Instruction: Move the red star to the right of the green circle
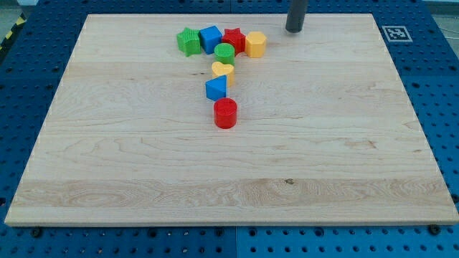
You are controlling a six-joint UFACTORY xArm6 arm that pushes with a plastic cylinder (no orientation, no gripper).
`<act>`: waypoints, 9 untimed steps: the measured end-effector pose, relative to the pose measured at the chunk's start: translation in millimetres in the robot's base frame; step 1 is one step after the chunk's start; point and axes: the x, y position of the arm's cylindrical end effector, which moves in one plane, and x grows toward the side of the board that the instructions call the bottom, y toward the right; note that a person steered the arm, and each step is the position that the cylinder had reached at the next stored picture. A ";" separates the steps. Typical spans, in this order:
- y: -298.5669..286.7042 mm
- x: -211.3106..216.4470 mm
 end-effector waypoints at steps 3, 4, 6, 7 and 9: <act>-51.3 -8.3; -62.9 -4.7; -92.1 3.0; -103.0 14.3; -106.5 54.6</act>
